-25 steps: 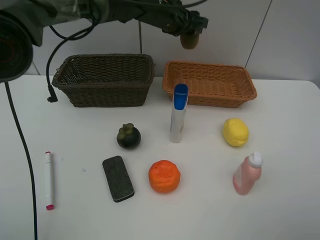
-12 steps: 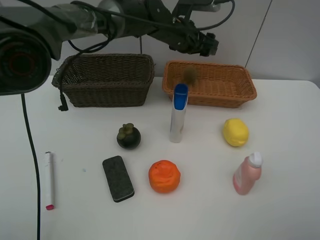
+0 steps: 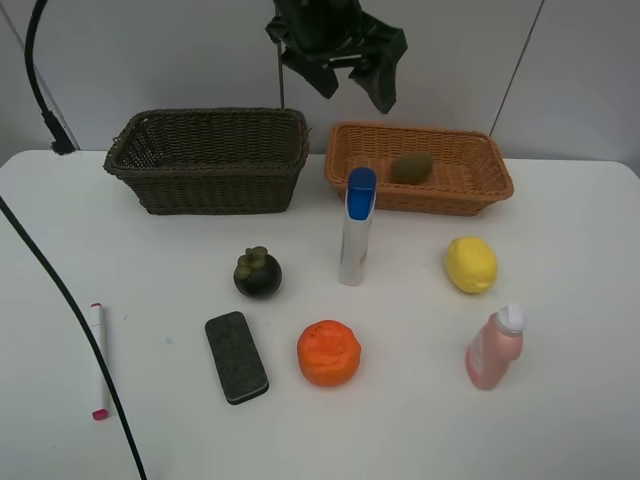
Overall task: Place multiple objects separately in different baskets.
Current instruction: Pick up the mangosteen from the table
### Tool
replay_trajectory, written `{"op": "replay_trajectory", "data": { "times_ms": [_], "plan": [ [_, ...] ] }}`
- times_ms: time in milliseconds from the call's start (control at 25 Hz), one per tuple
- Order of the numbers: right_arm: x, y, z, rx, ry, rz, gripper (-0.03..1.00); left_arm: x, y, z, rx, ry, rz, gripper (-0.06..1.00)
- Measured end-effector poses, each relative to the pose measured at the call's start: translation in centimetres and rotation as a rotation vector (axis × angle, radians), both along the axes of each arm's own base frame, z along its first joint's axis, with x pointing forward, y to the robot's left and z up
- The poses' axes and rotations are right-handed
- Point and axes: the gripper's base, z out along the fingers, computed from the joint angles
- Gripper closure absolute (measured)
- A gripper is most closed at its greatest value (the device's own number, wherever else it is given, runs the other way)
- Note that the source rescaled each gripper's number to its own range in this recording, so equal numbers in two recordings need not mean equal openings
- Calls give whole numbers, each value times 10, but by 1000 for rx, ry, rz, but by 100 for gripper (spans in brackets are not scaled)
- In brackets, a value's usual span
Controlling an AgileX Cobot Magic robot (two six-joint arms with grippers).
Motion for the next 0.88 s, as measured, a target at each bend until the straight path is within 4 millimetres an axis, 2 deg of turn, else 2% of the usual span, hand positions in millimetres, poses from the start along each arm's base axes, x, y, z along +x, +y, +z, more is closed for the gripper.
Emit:
{"op": "replay_trajectory", "data": {
  "times_ms": [80,280,520,640,880],
  "plan": [
    [0,0,0,0,0,0,-3,-5,7,8,37,9,17,-6],
    [0,0,0,0,0,0,-3,-16,16,15,54,22,40,-6],
    [0,0,0,0,0,0,-3,-52,44,12,139,64,-10,-6],
    [0,0,0,0,0,0,-3,-67,55,-4,197,107,-61,-6],
    [0,0,0,0,0,0,-3,-74,62,-53,286,158,-124,-6]
  ]
}}
